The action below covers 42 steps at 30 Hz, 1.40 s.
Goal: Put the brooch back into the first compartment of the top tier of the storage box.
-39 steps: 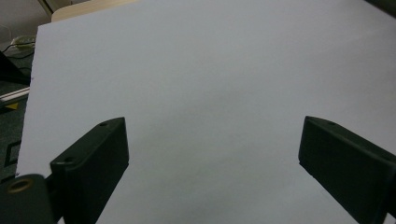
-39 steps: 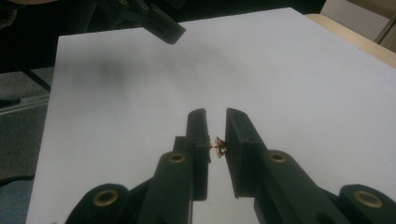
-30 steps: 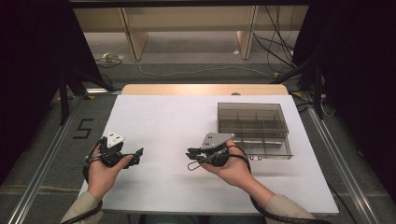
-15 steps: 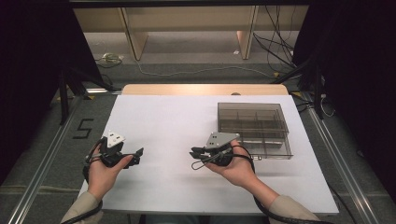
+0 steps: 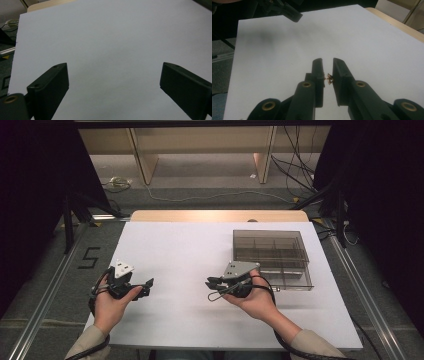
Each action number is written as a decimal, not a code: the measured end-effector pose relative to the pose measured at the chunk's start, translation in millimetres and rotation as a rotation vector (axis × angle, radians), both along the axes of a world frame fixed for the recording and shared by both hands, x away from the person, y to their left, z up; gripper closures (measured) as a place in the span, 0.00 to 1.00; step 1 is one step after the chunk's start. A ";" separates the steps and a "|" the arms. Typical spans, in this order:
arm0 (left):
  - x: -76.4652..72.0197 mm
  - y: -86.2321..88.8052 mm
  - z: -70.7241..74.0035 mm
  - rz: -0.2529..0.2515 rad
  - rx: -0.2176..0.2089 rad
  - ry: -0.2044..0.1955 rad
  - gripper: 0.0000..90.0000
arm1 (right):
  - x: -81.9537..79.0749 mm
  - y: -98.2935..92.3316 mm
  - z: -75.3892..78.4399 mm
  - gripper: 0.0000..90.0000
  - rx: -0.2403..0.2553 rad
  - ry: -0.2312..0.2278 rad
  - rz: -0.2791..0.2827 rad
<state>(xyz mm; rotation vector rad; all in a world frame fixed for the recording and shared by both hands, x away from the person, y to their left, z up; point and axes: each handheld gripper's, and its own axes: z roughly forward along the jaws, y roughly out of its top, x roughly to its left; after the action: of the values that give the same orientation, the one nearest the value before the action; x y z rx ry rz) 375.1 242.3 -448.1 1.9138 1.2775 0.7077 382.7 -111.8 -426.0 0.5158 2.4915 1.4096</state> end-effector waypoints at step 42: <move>0.0 0.1 0.1 0.001 0.000 0.000 0.09 | 0.4 -19.0 5.4 0.90 -0.003 0.004 -0.036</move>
<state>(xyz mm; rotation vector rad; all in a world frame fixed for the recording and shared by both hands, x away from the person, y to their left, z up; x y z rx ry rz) 375.1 242.4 -448.0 1.9131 1.2784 0.7080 383.1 -130.8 -420.6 0.5601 2.4741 1.3933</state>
